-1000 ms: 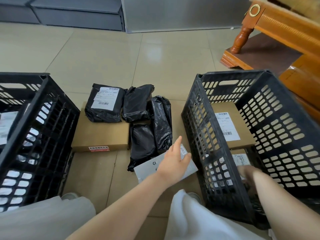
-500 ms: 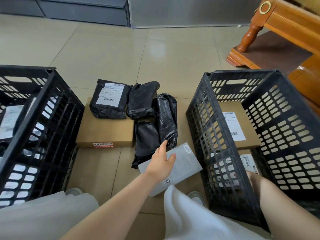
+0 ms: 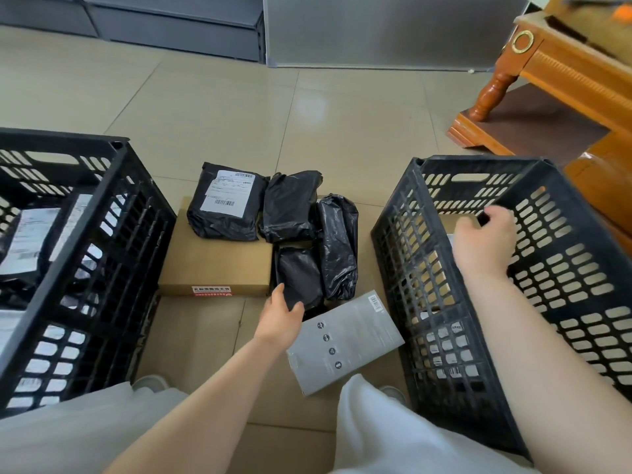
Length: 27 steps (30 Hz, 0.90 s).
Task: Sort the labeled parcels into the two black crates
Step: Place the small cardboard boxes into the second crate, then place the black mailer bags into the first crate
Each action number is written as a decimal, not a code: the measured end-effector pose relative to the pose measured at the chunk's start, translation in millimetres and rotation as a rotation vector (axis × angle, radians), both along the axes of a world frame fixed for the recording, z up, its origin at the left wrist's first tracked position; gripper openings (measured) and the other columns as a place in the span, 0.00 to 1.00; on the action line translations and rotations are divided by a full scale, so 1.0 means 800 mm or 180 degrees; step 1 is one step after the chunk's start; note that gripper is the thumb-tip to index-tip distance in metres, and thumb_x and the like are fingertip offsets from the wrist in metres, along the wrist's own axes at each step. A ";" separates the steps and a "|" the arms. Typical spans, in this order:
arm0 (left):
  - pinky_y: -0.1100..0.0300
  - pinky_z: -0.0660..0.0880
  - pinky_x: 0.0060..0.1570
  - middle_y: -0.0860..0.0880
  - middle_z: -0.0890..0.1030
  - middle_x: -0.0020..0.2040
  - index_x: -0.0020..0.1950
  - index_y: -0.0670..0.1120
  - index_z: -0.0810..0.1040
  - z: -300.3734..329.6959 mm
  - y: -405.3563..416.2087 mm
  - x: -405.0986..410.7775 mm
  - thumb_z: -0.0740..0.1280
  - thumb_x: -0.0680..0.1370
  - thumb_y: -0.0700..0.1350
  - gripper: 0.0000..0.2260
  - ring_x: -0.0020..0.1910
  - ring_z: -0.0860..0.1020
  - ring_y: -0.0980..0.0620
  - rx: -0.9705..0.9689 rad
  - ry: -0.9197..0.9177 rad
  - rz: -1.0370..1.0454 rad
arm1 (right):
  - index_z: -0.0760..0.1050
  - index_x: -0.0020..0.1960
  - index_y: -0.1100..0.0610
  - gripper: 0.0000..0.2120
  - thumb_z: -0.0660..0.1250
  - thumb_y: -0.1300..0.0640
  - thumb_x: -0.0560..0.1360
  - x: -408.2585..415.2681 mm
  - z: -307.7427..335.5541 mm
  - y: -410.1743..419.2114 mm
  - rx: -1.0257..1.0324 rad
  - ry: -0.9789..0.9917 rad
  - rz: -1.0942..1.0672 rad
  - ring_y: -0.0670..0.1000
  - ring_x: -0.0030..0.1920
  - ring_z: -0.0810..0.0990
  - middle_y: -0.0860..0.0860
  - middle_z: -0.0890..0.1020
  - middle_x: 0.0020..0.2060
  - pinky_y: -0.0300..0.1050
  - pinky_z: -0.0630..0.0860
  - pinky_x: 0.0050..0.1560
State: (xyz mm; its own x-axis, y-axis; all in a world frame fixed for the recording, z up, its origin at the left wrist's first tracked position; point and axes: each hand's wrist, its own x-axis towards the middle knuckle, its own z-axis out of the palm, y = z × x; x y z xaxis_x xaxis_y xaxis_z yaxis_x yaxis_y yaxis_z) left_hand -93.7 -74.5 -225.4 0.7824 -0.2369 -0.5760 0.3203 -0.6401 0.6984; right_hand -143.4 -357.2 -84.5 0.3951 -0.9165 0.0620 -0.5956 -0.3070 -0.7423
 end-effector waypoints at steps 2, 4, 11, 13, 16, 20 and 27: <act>0.51 0.61 0.73 0.46 0.61 0.77 0.80 0.48 0.56 -0.007 0.009 -0.001 0.59 0.81 0.48 0.27 0.75 0.62 0.46 0.0085 0.0015 0.0140 | 0.68 0.70 0.57 0.21 0.65 0.61 0.78 0.021 0.010 0.031 -0.0457 -0.0204 0.0476 0.47 0.66 0.70 0.50 0.71 0.67 0.42 0.69 0.64; 0.51 0.60 0.74 0.46 0.59 0.78 0.78 0.47 0.62 -0.016 0.019 -0.006 0.60 0.80 0.47 0.26 0.76 0.61 0.46 0.0178 0.0018 0.0252 | 0.71 0.66 0.57 0.17 0.64 0.63 0.77 0.035 0.007 0.059 -0.0757 -0.0309 0.1044 0.46 0.64 0.70 0.49 0.72 0.64 0.42 0.69 0.64; 0.49 0.71 0.65 0.42 0.70 0.70 0.73 0.47 0.69 -0.053 0.043 -0.038 0.59 0.79 0.43 0.21 0.65 0.73 0.39 0.0150 0.0480 0.0818 | 0.69 0.69 0.57 0.20 0.65 0.60 0.79 0.047 -0.087 0.112 -0.0105 0.0757 0.1927 0.53 0.65 0.74 0.52 0.74 0.67 0.41 0.69 0.59; 0.47 0.75 0.58 0.43 0.75 0.63 0.70 0.49 0.72 -0.061 0.045 -0.047 0.58 0.78 0.43 0.20 0.58 0.78 0.38 0.0084 0.0541 0.0914 | 0.65 0.73 0.57 0.24 0.67 0.57 0.79 0.043 -0.115 0.119 0.0246 0.1174 0.1852 0.55 0.66 0.74 0.55 0.72 0.69 0.44 0.70 0.58; 0.54 0.72 0.56 0.48 0.72 0.66 0.71 0.52 0.70 -0.064 0.046 -0.063 0.58 0.80 0.43 0.19 0.61 0.76 0.45 0.0070 0.0654 0.0940 | 0.56 0.77 0.58 0.32 0.67 0.53 0.79 0.043 -0.145 0.121 0.0486 0.1651 0.1662 0.59 0.62 0.77 0.59 0.74 0.67 0.51 0.76 0.56; 0.57 0.70 0.57 0.47 0.74 0.67 0.69 0.52 0.72 -0.072 0.045 -0.073 0.60 0.78 0.41 0.20 0.61 0.74 0.47 -0.0074 0.0795 0.1304 | 0.56 0.77 0.61 0.33 0.66 0.50 0.80 0.052 -0.170 0.122 0.1000 0.1864 0.1495 0.61 0.62 0.77 0.60 0.76 0.65 0.49 0.73 0.53; 0.47 0.70 0.65 0.48 0.73 0.64 0.66 0.52 0.74 -0.067 0.035 -0.055 0.61 0.78 0.42 0.17 0.64 0.73 0.44 -0.0231 0.0721 0.1701 | 0.74 0.48 0.59 0.09 0.64 0.53 0.81 0.062 -0.192 0.129 0.0373 0.1690 0.1483 0.59 0.46 0.78 0.55 0.79 0.43 0.47 0.71 0.39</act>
